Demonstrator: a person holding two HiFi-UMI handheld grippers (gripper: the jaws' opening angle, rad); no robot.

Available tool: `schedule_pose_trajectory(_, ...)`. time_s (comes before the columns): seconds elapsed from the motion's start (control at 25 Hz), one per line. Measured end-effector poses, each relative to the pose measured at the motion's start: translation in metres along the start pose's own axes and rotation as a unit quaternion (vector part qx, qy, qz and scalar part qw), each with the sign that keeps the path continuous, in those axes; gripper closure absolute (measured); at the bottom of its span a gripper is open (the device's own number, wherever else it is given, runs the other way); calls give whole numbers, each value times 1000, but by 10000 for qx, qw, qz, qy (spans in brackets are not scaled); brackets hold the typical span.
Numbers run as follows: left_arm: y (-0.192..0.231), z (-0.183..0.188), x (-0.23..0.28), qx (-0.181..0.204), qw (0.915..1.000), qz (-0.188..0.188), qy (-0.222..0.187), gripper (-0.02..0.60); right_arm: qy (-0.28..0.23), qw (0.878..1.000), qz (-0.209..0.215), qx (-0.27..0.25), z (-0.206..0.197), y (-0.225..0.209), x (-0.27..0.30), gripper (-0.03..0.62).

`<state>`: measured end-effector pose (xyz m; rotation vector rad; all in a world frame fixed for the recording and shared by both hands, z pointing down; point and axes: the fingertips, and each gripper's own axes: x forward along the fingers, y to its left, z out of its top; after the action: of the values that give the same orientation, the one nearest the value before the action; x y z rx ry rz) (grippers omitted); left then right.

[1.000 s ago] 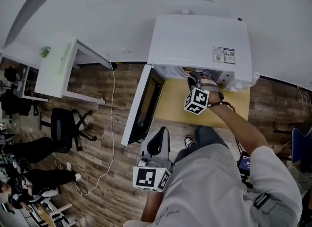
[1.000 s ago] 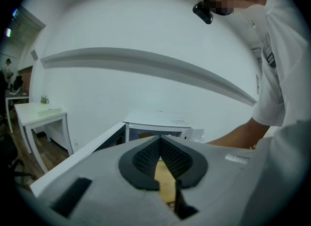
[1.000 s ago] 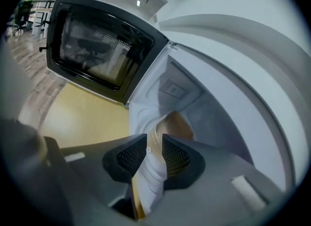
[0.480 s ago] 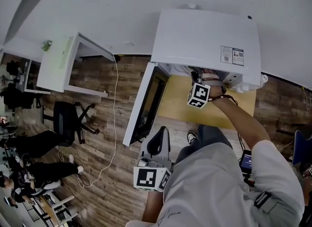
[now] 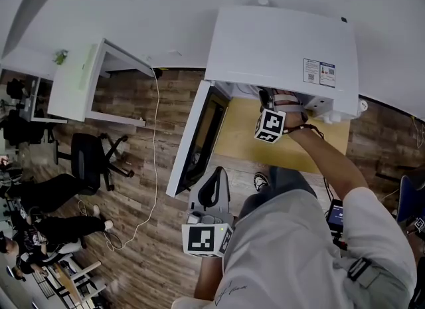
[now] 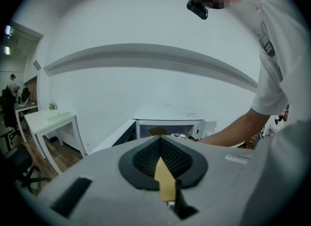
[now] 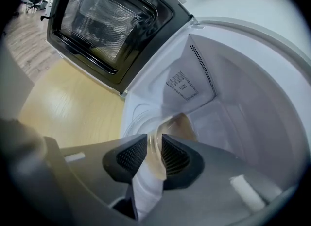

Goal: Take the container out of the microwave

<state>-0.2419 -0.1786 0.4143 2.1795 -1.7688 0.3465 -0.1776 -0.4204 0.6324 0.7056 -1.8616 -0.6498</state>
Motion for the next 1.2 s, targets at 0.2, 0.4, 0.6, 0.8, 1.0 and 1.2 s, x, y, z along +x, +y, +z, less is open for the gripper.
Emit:
schedule_pose_trajectory(0.2,-2,-1,2,103,9999,-69,-9,575,-75,9998,-86,-167,2,1,-7,494)
schedule_pose_trajectory(0.4,-2,-3,-4,127,9999,-81,-24,575,-66,9997,-58,-207,5,2,-15,508)
schedule_pose_trajectory(0.6,-4,-5,-11,161,9998,-128,-75,575,-30,9999,-60,-143,5,4,-25,508)
schedule_pose_trajectory(0.8,-4,-7,-18,187,9996,-153,-124,575,-22,9999,-54,-138,5,7,-35,508)
schedule_pose_trajectory(1.0,-4,-7,-28,192,9995,-170,-180,575,-2,9999,-29,-160,6,11,-49,510)
schedule_pose_trajectory(1.2,-6,-9,-34,170,9993,-231,-247,575,-9,10000,42,-65,8,17,-63,514)
